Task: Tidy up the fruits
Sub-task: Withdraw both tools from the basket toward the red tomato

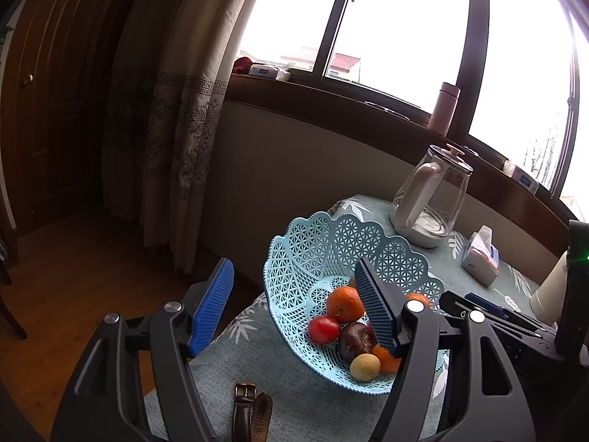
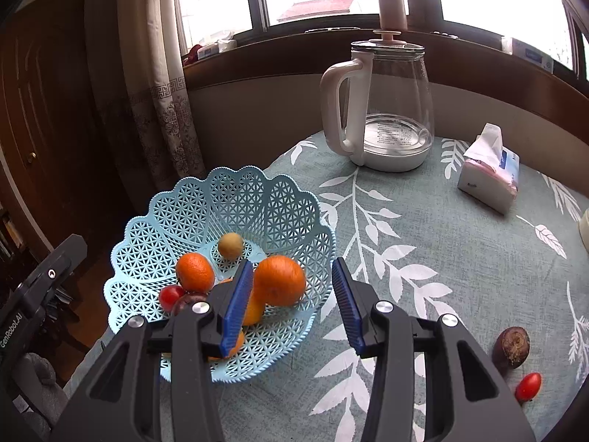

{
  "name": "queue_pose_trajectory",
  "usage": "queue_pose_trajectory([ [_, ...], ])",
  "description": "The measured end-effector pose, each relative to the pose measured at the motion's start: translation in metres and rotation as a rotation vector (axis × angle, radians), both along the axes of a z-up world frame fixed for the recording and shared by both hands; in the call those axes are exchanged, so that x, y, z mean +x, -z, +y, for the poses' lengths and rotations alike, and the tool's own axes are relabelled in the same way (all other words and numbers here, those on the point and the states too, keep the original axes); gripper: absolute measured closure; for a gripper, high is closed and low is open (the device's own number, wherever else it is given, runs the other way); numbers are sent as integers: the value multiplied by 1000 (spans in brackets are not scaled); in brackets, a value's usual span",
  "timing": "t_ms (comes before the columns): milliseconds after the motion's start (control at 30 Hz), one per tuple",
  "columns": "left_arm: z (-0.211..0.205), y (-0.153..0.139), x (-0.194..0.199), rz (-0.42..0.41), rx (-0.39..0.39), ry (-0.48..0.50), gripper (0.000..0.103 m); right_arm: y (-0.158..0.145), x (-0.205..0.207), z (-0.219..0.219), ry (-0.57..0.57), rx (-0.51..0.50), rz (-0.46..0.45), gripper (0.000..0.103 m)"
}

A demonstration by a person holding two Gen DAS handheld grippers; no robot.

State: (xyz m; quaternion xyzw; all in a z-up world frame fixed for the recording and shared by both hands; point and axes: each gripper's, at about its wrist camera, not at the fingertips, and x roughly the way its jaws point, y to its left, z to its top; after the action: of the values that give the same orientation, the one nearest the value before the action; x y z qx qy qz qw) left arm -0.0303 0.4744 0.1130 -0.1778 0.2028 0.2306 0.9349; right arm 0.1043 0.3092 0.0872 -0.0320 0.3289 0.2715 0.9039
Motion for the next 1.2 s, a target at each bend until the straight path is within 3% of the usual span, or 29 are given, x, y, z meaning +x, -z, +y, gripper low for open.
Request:
queue_pose_trajectory([
  [100, -3, 0, 1, 0, 1, 10, 33, 0, -5, -7, 11, 13, 4, 58],
  [167, -7, -1, 1, -3, 7, 15, 21, 1, -7, -12, 20, 23, 11, 56],
  [467, -22, -5, 4, -12, 34, 41, 10, 0, -18, -32, 55, 70, 23, 51],
  [567, -26, -5, 5, -13, 37, 48, 6, 2, -21, -39, 71, 84, 26, 43],
  [1000, -47, -3, 10, -2, 63, 97, 4, 15, -31, -72, 133, 115, 59, 40],
  [1200, -54, -2, 11, 2, 64, 116, 3, 15, -37, -81, 170, 117, 29, 22],
])
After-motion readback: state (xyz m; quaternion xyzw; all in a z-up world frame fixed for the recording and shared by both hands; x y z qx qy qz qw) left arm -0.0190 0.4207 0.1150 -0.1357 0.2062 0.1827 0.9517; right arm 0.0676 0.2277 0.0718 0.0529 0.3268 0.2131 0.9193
